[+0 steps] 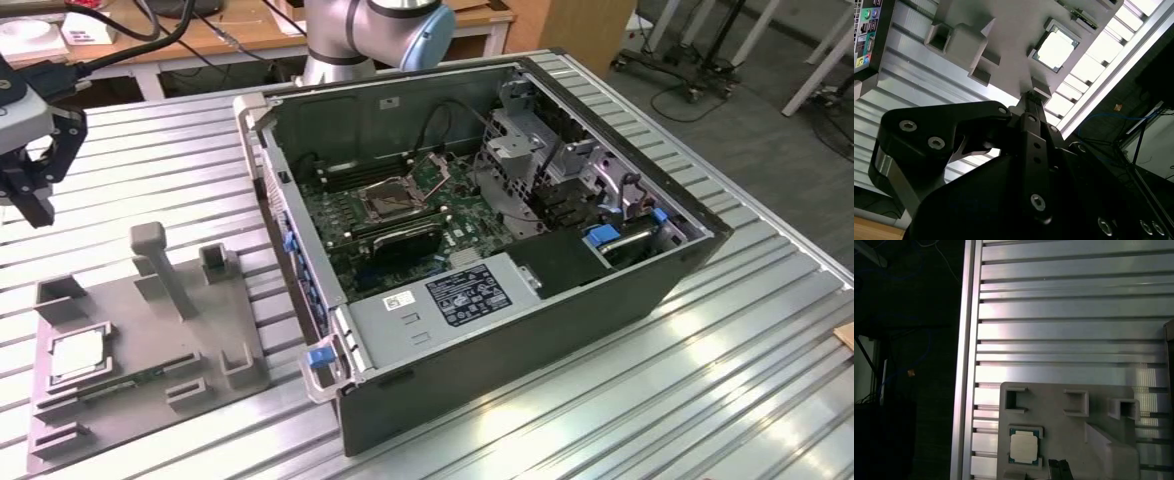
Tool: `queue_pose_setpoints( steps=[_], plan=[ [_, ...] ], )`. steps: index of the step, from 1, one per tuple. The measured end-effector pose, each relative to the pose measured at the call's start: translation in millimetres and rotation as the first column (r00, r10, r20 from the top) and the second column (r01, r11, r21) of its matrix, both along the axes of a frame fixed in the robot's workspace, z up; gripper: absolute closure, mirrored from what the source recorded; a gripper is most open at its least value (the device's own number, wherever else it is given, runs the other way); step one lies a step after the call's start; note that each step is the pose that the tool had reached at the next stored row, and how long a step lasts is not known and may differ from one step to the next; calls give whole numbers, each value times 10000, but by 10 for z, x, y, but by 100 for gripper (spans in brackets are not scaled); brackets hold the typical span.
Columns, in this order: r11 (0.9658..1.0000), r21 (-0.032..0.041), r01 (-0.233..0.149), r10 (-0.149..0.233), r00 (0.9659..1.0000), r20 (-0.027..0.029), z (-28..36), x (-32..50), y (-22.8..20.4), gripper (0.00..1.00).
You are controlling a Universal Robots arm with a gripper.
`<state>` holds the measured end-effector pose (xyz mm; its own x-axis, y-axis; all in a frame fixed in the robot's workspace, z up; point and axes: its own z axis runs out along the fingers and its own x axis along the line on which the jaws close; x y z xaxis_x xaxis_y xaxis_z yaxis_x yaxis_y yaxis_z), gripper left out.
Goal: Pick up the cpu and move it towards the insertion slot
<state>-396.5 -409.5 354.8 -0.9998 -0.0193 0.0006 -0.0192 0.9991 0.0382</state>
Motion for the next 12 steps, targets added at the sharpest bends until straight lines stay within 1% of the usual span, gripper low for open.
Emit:
queue_pose_setpoints(
  steps=[7, 12],
  plan=[
    [10000, -1, 1, -1, 10000, -1, -8, -1, 0, 90],
    [10000, 0, 1, -1, 10000, 0, -33, -1, 0, 90]
  ],
)
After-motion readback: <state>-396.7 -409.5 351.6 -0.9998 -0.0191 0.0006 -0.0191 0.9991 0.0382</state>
